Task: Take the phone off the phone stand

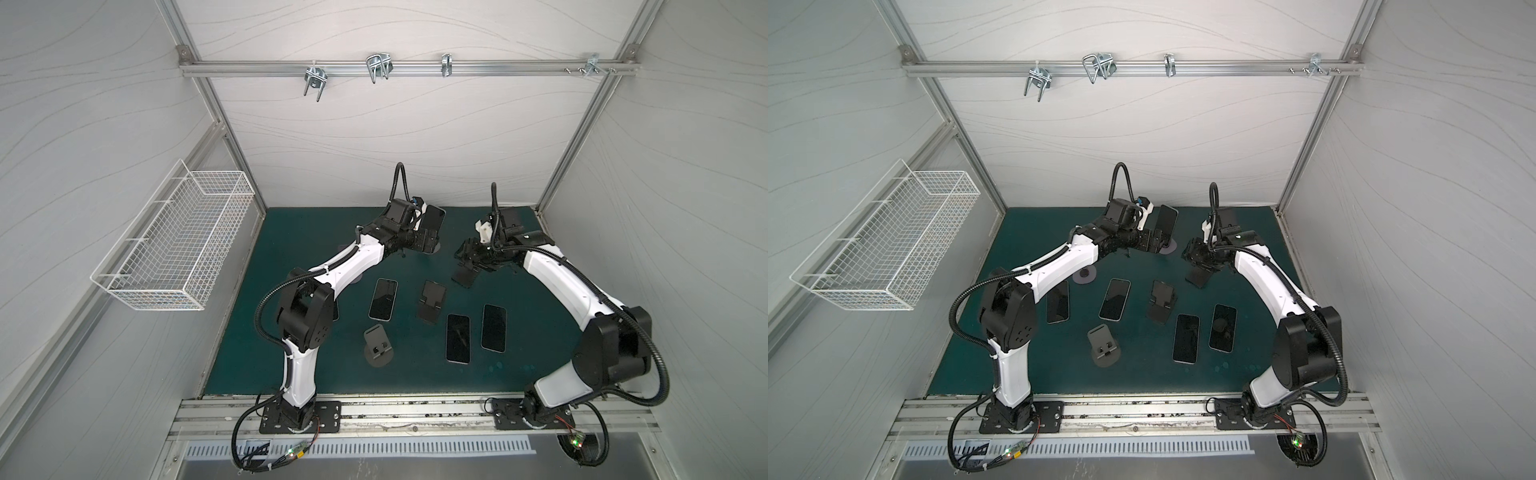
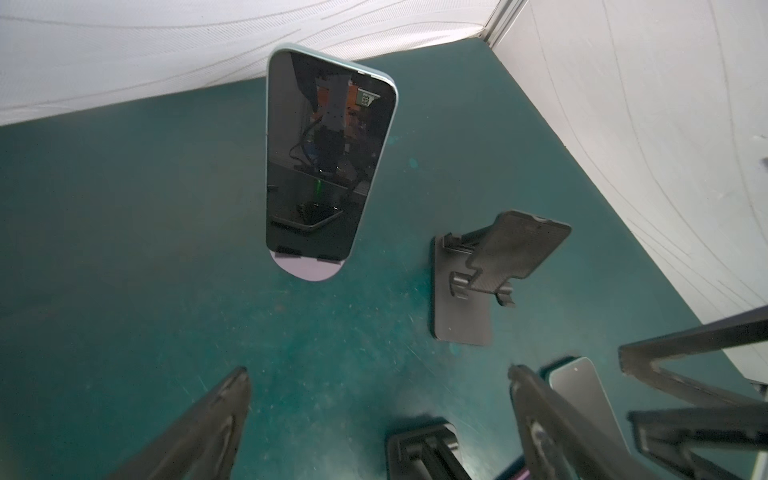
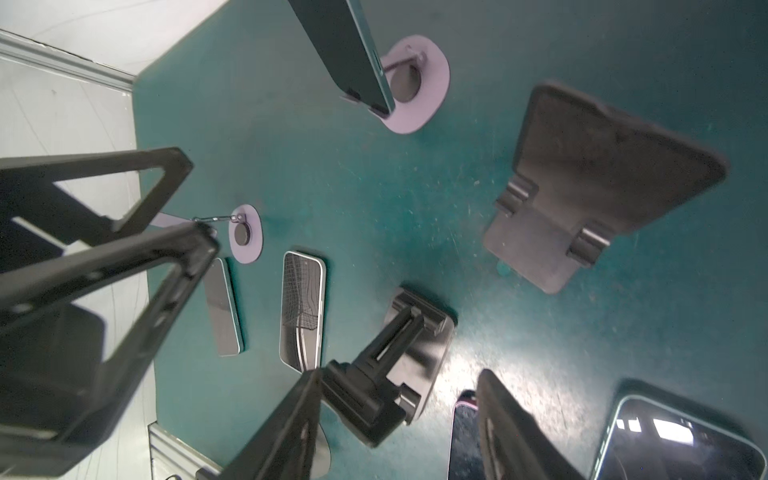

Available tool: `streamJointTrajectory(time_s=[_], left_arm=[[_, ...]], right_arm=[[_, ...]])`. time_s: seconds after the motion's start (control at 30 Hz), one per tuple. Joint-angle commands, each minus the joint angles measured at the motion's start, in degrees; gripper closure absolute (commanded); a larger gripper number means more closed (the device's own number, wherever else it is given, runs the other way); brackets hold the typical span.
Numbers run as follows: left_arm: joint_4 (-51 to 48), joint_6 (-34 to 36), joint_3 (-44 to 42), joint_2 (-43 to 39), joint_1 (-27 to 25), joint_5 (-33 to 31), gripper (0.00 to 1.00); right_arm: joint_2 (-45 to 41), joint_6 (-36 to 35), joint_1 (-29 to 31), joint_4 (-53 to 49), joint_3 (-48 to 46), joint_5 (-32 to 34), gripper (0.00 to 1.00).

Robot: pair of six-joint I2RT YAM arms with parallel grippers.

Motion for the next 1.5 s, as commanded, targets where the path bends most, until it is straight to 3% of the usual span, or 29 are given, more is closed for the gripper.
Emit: streamJointTrajectory(time_s=[0.0, 0.63, 1.1, 1.47], left_arm=[[3.56, 3.04, 3.78, 2.44, 0.57, -0.06, 0.02], [7.66, 8.88, 13.08, 11.18, 1.7, 2.6, 0.03], [9.1, 11.07, 18.79, 15.86, 1.82, 0.79, 0.02], [9.71, 11.25, 20.48, 18.3, 1.88, 0.31, 0.02]], right_arm=[[1.24, 0.25, -0.36, 3.66, 0.4, 0.05, 0.4], [4.13, 0.56, -0.45, 11.44, 1.91, -2.28, 0.42], [5.78, 0.41, -2.55, 14.29, 5.0, -5.93, 0.35], [9.37, 4.34, -3.61, 17.39, 7.32, -6.63, 0.3]])
